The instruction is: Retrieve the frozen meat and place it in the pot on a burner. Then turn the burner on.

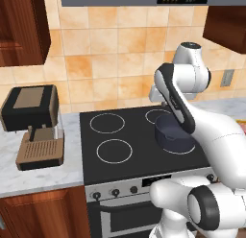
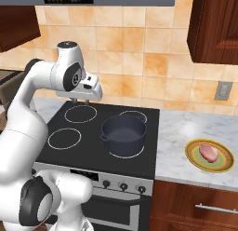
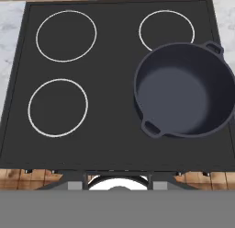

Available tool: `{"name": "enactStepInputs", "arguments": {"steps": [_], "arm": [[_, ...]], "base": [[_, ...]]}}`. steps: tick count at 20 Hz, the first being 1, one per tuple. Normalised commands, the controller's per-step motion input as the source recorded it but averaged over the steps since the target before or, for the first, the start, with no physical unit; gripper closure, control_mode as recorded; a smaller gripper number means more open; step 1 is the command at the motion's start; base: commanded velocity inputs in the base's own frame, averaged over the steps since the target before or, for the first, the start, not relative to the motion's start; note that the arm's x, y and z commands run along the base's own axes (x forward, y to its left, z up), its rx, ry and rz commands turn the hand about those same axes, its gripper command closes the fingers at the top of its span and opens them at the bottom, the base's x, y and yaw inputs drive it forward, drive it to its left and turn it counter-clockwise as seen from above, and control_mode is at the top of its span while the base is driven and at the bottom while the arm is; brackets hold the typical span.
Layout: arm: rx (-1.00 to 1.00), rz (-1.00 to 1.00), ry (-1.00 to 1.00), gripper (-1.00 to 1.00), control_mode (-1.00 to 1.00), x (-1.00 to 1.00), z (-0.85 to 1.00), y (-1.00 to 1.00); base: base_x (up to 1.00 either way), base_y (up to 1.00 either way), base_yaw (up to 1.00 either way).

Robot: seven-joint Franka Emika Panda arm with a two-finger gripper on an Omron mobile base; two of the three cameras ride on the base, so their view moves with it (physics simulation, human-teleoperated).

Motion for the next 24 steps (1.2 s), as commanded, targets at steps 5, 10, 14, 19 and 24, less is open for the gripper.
{"name": "enactStepInputs", "arguments": {"steps": [5,10,14,19,24], "arm": [[0.00,-0.01,0.00,-1.00,-1.00,0.00,0.00,-0.19],[0.00,-0.11,0.00,-1.00,-1.00,0.00,-0.07,-0.38],[0.00,-0.12,0.04,-1.00,-1.00,-0.09,-0.08,-0.47],[0.02,-0.17,0.01,-1.00,-1.00,-0.21,-0.01,-0.69],[0.01,-0.22,0.00,-1.00,-1.00,-0.32,-0.18,-0.96]], "base": [[0.00,0.00,0.00],[0.00,0.00,0.00],[0.00,0.00,0.00],[0.00,0.00,0.00],[0.00,0.00,0.00]]}}
